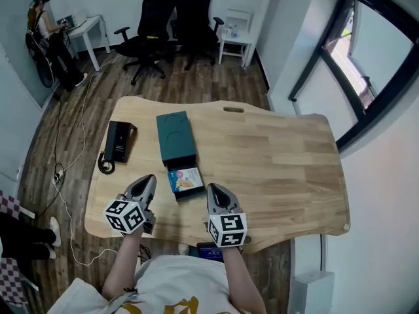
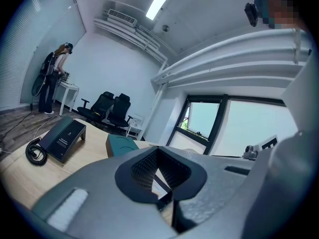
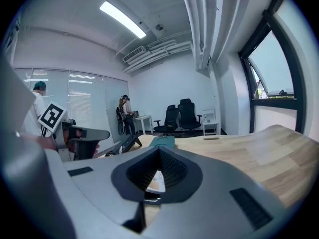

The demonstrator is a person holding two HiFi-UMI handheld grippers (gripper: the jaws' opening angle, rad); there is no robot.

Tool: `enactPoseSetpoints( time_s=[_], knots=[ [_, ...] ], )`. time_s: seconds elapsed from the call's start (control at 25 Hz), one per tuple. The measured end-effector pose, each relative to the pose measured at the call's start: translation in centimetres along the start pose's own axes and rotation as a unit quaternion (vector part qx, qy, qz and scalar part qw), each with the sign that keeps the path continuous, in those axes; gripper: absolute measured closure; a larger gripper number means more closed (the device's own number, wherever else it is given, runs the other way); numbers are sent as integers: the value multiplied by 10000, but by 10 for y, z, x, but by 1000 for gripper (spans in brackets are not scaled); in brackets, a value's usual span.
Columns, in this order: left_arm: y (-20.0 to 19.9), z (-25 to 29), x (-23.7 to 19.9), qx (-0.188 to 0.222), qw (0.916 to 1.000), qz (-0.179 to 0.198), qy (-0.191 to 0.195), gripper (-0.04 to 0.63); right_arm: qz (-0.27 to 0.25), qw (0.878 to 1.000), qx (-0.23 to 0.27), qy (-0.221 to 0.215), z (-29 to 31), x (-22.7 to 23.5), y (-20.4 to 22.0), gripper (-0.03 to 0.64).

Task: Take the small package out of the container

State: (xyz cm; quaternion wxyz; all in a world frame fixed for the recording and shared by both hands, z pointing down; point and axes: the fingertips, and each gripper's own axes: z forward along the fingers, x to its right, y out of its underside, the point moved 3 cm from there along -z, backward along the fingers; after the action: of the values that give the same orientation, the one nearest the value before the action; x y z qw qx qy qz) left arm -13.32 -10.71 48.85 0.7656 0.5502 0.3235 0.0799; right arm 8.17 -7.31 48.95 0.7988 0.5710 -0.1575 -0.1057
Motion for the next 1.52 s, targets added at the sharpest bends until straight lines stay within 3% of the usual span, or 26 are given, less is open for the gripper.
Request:
enactPoseSetpoints(
  time_s=[0.52,1.52],
  knots=[
    [12,24,-5,-334,9994,1,-93,594,-26,9998,-184,19,13,21,9,614],
    [82,45,-40,-1064,9911,-574,-561,594,193,9964,-821,-108,45,41,57,614]
  ],
)
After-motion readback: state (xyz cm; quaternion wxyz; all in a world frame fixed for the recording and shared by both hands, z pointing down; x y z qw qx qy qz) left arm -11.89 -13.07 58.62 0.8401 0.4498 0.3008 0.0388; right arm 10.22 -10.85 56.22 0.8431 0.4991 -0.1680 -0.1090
